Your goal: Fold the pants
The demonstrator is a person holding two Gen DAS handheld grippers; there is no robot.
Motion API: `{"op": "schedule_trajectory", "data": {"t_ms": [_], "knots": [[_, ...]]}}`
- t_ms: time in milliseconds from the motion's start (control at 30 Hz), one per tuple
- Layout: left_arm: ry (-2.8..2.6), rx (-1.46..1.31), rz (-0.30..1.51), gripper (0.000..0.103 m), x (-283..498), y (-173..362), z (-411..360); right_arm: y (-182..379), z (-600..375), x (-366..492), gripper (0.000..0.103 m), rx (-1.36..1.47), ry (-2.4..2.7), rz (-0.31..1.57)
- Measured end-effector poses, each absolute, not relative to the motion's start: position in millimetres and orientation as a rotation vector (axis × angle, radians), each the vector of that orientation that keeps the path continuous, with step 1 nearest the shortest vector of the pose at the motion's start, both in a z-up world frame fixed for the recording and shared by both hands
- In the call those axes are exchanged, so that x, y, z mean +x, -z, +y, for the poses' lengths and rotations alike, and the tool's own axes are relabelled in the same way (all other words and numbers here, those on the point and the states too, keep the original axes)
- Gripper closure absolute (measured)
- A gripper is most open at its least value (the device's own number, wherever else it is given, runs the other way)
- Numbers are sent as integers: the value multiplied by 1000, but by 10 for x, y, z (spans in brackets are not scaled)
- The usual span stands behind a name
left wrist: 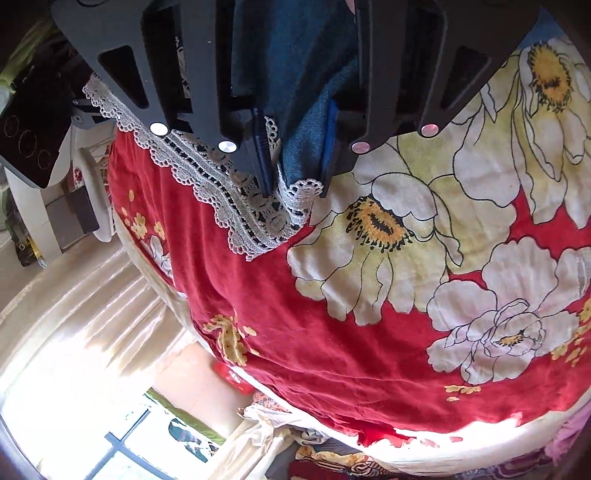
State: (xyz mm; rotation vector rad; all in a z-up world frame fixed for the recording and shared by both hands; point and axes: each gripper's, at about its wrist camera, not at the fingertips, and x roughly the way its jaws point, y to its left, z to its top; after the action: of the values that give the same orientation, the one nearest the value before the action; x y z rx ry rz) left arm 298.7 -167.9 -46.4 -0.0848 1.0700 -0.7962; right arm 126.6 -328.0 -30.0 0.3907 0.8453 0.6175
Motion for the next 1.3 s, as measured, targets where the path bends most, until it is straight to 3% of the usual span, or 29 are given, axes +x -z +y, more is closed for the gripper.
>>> {"op": "schedule_trajectory", "data": {"t_ms": [67,433,900,1000,1067,1167,1233,1300], "knots": [[809,-141,1039,94,2966,375,-1565,173,-3199,1244,83,366,-639,821],[764,-420,851,94,2618,-97,-371,-390,-2373,1139,83,163,-813,725],[393,-582,867,94,2107,331,855,10,-1106,1017,83,-32,-918,872],[333,-614,834,87,1921,268,1082,51,-972,981,83,-67,-924,886],[311,-643,815,75,1833,240,1227,92,-892,939,83,-90,-932,891],[280,-651,809,71,1750,214,1371,153,-751,888,81,-147,-926,891],[271,-637,807,68,1733,204,1374,212,-637,832,69,-187,-926,897],[261,-618,815,66,1742,210,1336,248,-556,771,49,-202,-952,901]]}}
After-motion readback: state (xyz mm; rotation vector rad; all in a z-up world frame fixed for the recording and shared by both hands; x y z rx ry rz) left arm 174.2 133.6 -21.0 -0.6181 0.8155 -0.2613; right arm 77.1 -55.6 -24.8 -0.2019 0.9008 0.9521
